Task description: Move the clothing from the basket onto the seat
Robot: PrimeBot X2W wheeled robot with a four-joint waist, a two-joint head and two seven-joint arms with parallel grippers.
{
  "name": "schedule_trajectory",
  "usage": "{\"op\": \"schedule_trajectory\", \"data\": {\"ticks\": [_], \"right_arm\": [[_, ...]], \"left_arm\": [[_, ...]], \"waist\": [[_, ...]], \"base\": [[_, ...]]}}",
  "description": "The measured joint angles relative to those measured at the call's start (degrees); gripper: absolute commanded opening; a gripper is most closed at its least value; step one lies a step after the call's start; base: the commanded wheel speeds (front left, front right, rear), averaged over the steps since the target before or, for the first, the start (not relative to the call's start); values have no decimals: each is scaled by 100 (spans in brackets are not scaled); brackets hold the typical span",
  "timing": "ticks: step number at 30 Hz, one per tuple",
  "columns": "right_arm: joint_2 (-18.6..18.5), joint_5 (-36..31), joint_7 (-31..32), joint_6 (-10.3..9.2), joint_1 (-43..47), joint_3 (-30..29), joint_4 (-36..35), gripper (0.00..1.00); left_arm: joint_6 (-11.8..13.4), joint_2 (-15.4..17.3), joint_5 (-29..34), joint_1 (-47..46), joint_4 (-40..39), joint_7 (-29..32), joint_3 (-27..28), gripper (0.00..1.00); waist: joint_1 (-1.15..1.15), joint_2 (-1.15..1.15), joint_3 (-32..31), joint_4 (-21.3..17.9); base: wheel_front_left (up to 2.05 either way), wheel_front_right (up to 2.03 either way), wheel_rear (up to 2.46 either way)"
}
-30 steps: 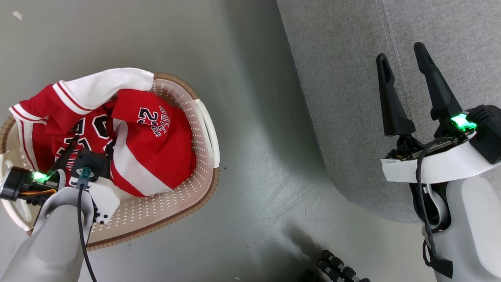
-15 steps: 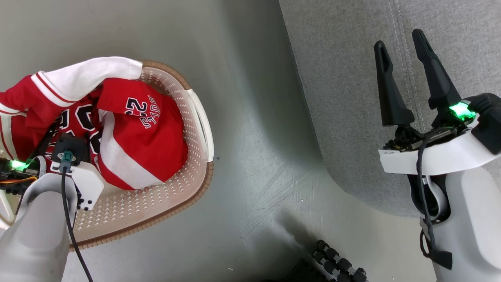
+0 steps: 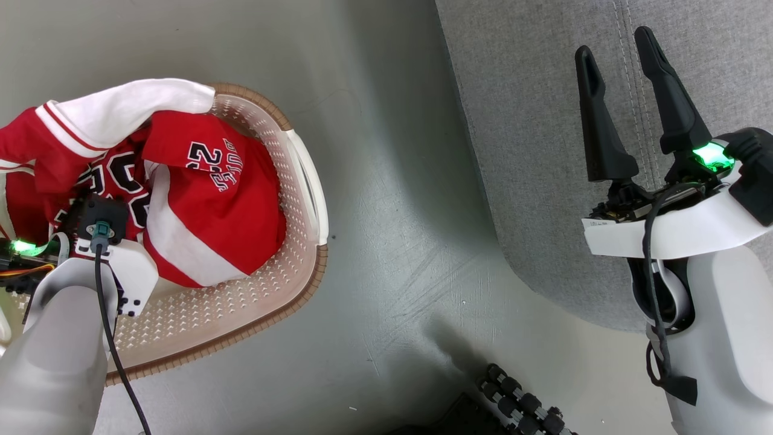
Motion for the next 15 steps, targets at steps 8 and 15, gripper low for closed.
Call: {"op": "schedule_trajectory", "data": {"ticks": [8,15], "right_arm": [[0,-1,0,0,-10,-10,77,100],[0,0,0,0,-147,-7,114,100]], "left_arm": [[-8,-65,0,-115,83,-65,-32,0],[-111,-177,-74,-115,21,-283,-8,0]], "waist": [[0,0,-8,13],[0,0,-59,69]], "base": [[0,0,0],[0,0,0]]}}
